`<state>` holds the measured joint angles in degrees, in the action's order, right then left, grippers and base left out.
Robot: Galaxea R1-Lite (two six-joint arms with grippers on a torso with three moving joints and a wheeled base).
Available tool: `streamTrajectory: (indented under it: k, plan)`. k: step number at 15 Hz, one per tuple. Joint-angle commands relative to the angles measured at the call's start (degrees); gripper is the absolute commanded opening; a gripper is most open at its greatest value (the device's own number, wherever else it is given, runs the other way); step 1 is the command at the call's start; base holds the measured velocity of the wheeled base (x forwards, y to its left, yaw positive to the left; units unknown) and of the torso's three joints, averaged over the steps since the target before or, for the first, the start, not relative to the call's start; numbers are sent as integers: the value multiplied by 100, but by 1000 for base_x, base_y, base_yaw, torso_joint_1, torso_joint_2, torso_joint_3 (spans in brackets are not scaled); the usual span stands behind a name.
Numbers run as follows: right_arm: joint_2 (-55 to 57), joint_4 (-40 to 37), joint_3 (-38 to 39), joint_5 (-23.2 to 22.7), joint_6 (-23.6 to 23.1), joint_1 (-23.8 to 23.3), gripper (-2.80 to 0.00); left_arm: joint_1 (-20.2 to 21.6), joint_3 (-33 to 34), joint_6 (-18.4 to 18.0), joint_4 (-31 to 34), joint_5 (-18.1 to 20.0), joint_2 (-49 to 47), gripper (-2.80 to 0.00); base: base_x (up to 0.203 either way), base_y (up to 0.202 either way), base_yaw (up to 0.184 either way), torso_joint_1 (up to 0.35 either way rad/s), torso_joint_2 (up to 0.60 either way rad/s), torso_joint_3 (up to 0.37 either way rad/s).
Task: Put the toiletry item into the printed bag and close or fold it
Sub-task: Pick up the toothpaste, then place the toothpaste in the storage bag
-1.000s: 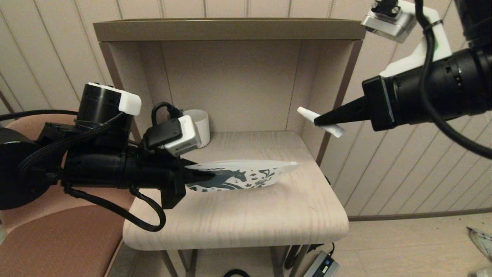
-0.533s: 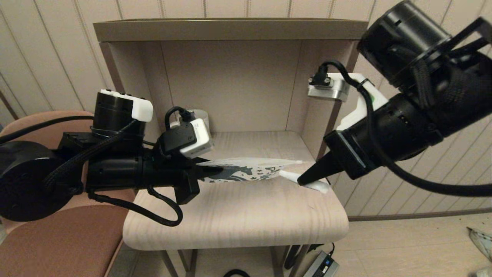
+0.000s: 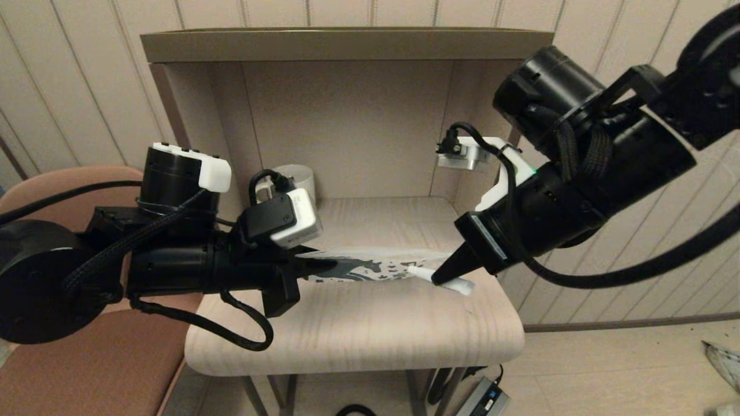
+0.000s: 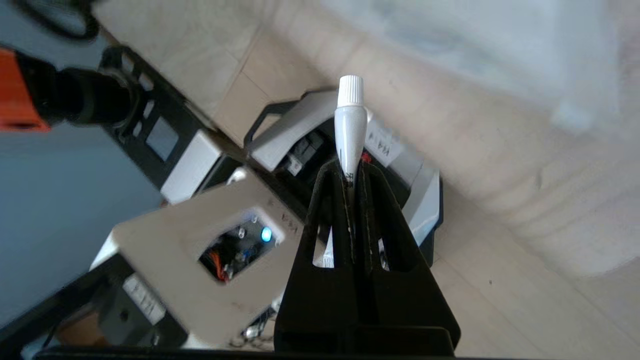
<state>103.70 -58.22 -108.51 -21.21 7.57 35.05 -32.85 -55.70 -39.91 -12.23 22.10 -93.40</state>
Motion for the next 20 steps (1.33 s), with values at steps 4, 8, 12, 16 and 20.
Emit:
streamTrajectory:
  k: [4, 8, 12, 16, 20]
  plan:
    - [192, 299, -4, 3, 19, -119, -280, -116, 86, -25, -8, 13, 138, -280, 0, 0, 0, 0, 0, 0]
    - [189, 337, -4, -5, 19, -122, -280, -187, 156, -25, -16, 5, 138, -280, 0, 0, 0, 0, 0, 0]
    - [-234, 239, 10, -13, 22, -94, -280, -187, 139, -17, -25, 5, 50, -280, 0, 0, 0, 0, 0, 0]
    - [-341, 109, 67, -7, 33, -94, -280, -187, 172, -25, -16, 22, 66, -280, 0, 0, 0, 0, 0, 0]
    - [-161, 100, 102, -23, 30, -96, -280, -187, 192, -17, -25, 22, 129, -280, 0, 0, 0, 0, 0, 0]
